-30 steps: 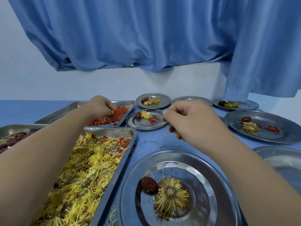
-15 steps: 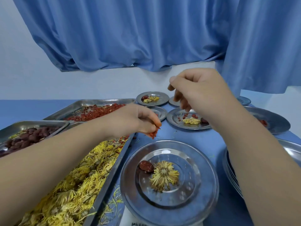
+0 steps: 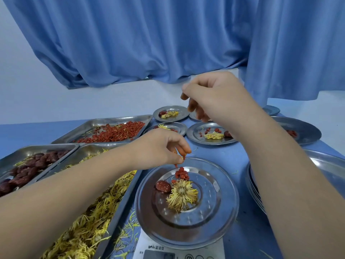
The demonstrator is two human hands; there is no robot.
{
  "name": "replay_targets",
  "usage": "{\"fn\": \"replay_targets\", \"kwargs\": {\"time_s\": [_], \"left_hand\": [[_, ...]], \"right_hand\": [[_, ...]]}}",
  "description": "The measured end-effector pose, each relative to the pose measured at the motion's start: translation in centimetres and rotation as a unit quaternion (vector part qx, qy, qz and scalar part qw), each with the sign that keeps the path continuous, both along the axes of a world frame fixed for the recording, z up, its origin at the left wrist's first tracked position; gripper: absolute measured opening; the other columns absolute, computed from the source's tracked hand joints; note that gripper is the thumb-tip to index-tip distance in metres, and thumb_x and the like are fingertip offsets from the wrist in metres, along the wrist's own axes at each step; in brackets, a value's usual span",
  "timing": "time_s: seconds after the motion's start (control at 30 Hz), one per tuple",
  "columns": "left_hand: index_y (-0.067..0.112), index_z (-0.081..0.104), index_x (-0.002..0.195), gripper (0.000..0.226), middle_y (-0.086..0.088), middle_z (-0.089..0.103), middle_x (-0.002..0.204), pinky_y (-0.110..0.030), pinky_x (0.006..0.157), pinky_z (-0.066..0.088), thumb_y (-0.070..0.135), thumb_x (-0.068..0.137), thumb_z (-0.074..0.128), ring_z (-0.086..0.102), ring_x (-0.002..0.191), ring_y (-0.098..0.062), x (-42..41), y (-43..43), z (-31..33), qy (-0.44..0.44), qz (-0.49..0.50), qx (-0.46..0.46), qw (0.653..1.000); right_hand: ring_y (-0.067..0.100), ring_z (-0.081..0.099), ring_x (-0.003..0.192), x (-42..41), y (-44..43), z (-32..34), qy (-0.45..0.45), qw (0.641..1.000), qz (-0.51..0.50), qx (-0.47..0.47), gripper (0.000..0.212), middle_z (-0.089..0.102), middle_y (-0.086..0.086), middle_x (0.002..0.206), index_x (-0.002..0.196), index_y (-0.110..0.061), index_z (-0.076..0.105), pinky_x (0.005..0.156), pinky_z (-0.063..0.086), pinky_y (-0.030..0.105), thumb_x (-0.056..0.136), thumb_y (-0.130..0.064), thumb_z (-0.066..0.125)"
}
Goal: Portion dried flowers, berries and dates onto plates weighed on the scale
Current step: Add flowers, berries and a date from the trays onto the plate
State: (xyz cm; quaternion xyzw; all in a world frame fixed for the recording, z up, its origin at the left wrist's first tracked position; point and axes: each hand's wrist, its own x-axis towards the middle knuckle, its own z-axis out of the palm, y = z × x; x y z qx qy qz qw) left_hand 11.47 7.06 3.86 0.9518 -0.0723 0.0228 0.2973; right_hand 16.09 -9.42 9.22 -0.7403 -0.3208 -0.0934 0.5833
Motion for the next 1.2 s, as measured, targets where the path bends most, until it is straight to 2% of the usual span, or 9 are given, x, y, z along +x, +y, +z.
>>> {"fn": "replay_targets", "kwargs": {"time_s": [0.13, 0.3, 0.43, 0.67, 0.87, 1.0, 1.03, 1.13, 1.2], "left_hand": [[0.036, 0.072, 0.091, 0.017, 0.015, 0.070, 0.085, -0.018, 0.074, 0.052, 0.022, 0.082, 0.077, 0.065, 0.077, 0.000, 0.0, 0.1, -0.3, 0.012, 0.004, 0.013, 1.000], [0.033, 0.073, 0.094, 0.010, 0.015, 0.073, 0.091, -0.023, 0.081, 0.052, 0.031, 0.092, 0.064, 0.067, 0.085, 0.001, -0.9, 0.3, -0.6, 0.026, 0.010, 0.019, 0.999], [0.028, 0.072, 0.099, 0.016, 0.015, 0.074, 0.092, -0.019, 0.077, 0.052, 0.024, 0.097, 0.057, 0.069, 0.085, -0.002, -2.1, 0.4, -0.7, -0.021, 0.050, -0.052, 0.997], [0.020, 0.070, 0.099, 0.029, 0.005, 0.075, 0.093, -0.018, 0.071, 0.056, -0.006, 0.091, 0.058, 0.072, 0.080, -0.012, -4.8, 0.4, -1.4, -0.070, 0.101, -0.193, 0.974], [0.027, 0.072, 0.089, 0.032, 0.007, 0.073, 0.085, -0.019, 0.076, 0.057, -0.004, 0.084, 0.067, 0.070, 0.080, -0.008, -6.4, -0.2, -2.1, -0.140, 0.134, -0.193, 0.962], [0.027, 0.072, 0.094, 0.031, 0.012, 0.073, 0.091, -0.016, 0.073, 0.054, -0.002, 0.085, 0.068, 0.070, 0.084, -0.006, -7.2, -0.4, -2.8, -0.115, 0.122, -0.228, 0.959], [0.025, 0.071, 0.097, 0.031, 0.011, 0.074, 0.094, -0.018, 0.072, 0.055, -0.004, 0.087, 0.065, 0.071, 0.086, -0.009, -7.5, -0.4, -3.0, -0.097, 0.117, -0.268, 0.951], [0.016, 0.070, 0.100, 0.036, 0.008, 0.074, 0.097, -0.019, 0.066, 0.055, -0.014, 0.088, 0.055, 0.073, 0.090, -0.013, -7.8, 0.1, -3.7, -0.067, 0.123, -0.361, 0.922], [0.014, 0.070, 0.098, 0.040, 0.008, 0.074, 0.096, -0.019, 0.066, 0.055, -0.019, 0.084, 0.052, 0.072, 0.092, -0.012, -7.8, 0.3, -3.9, -0.071, 0.130, -0.381, 0.913]], "right_hand": [[0.013, 0.053, 0.046, -0.1, -0.2, 0.1, 0.003, 1.000, 0.004, -0.003, 0.023, 0.064, -0.002, 0.054, 0.070, -0.016, 0.068, 0.049, 0.046, 0.028, 0.087, -0.028, 0.058], [0.011, 0.054, 0.047, -0.2, -0.5, 0.2, 0.000, 1.000, 0.006, -0.031, 0.023, 0.065, -0.002, 0.056, 0.073, -0.013, 0.070, 0.048, 0.046, 0.025, 0.087, -0.027, 0.059], [0.010, 0.056, 0.049, -0.3, -0.7, 0.3, -0.006, 0.998, 0.009, -0.063, 0.022, 0.067, -0.002, 0.059, 0.073, -0.015, 0.070, 0.049, 0.049, 0.025, 0.087, -0.029, 0.059], [0.010, 0.058, 0.049, -0.6, -0.5, 0.2, -0.012, 0.995, 0.019, -0.096, 0.022, 0.068, -0.002, 0.060, 0.073, -0.017, 0.070, 0.051, 0.051, 0.026, 0.087, -0.030, 0.059], [0.012, 0.061, 0.051, -0.7, -0.4, 0.0, -0.022, 0.990, 0.017, -0.138, 0.023, 0.070, -0.001, 0.066, 0.075, -0.018, 0.071, 0.058, 0.057, 0.036, 0.088, -0.033, 0.059], [0.011, 0.062, 0.051, -0.7, -0.3, -0.1, -0.025, 0.986, 0.024, -0.164, 0.022, 0.071, -0.001, 0.068, 0.075, -0.017, 0.070, 0.062, 0.058, 0.043, 0.087, -0.032, 0.059], [0.011, 0.062, 0.051, -0.7, -0.4, -0.2, -0.023, 0.983, 0.028, -0.180, 0.022, 0.071, -0.003, 0.068, 0.074, -0.018, 0.070, 0.060, 0.057, 0.041, 0.087, -0.033, 0.059], [0.006, 0.062, 0.049, -0.7, -0.8, -0.3, -0.015, 0.963, 0.047, -0.265, 0.023, 0.072, -0.007, 0.068, 0.073, -0.023, 0.068, 0.044, 0.047, 0.020, 0.087, -0.038, 0.060], [0.007, 0.065, 0.052, -0.7, -0.8, -0.5, 0.011, 0.949, 0.064, -0.310, 0.022, 0.072, -0.003, 0.072, 0.076, -0.021, 0.068, 0.045, 0.047, 0.017, 0.088, -0.037, 0.060]]}}
